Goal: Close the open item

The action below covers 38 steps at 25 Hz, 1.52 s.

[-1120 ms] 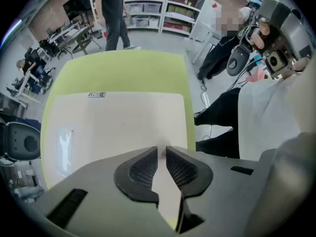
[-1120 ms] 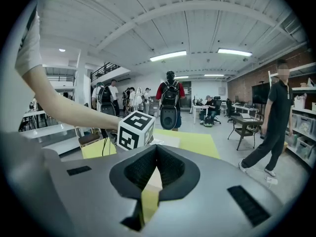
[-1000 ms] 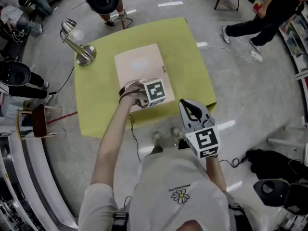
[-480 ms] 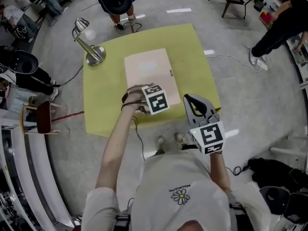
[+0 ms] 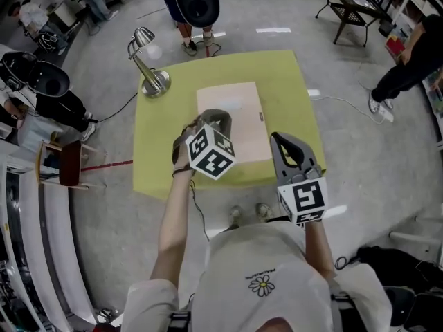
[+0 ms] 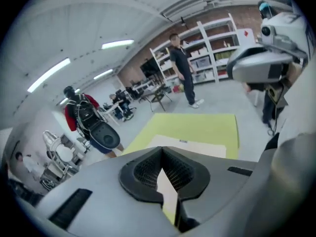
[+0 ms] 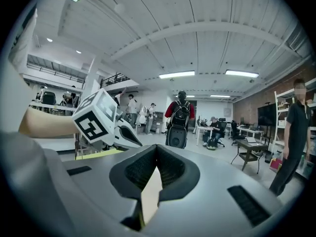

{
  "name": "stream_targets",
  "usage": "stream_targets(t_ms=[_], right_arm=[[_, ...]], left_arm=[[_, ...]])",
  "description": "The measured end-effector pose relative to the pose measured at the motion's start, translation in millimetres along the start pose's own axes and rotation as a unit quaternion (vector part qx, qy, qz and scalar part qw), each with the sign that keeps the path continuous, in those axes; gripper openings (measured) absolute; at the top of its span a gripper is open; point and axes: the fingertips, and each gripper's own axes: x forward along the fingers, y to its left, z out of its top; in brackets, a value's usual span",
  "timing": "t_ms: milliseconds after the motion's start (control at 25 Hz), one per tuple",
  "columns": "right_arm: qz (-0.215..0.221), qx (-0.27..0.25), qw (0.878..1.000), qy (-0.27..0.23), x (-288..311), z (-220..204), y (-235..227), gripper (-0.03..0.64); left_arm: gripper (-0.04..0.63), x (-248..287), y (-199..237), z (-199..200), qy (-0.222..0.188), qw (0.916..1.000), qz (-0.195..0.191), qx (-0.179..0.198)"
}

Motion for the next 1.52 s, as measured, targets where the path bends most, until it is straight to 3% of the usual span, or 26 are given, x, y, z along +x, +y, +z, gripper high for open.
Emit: stream_targets(t_ms=[200,320,440,680,760,960,1280,1520], right_arm=[[-0.01,0.006,1.0,-0.011,7.7,9.3,-1.0,0.012],[-0.016,0.009,1.0,-0.013,9.4,10.6,-4.7,0.012],[-0.018,0.013,1.0,-0.015,10.1,12.6,-3.3,0.012],[-0.019,0.022,0.999,-0.019,9.9,13.0,-1.4,0.012],[-0.018,0.022,0.999,-0.019,9.9,12.2,1.6,0.012],[-0.01,0.023,0.999,-0.02,10.4,13.0,10.0,0.012],[-0.012,0.03,0.999,-0.01,9.1,5.6,15.3,0.012],[-0.015,0.032,0.999,-0.004,9.1,0.5,15.9,0.012]], left_arm=[[0.015,-43.3,15.0,23.9,-0.088,0.9912,0.056,-0.082],[0.015,-61.6,16.0,28.7,-0.126,0.9805,0.069,-0.135],[0.015,-83.1,21.8,28.8,-0.169,0.9627,0.104,-0.184],[0.015,-119.9,31.1,26.1,-0.238,0.9193,0.173,-0.261],[0.015,-129.5,33.1,20.4,-0.25,0.9056,0.201,-0.277],[0.015,-142.4,26.0,-7.7,-0.256,0.8807,0.237,-0.321],[0.015,-150.1,28.3,-24.2,-0.26,0.8637,0.269,-0.338],[0.015,-149.2,21.7,-25.2,-0.255,0.8667,0.277,-0.327]])
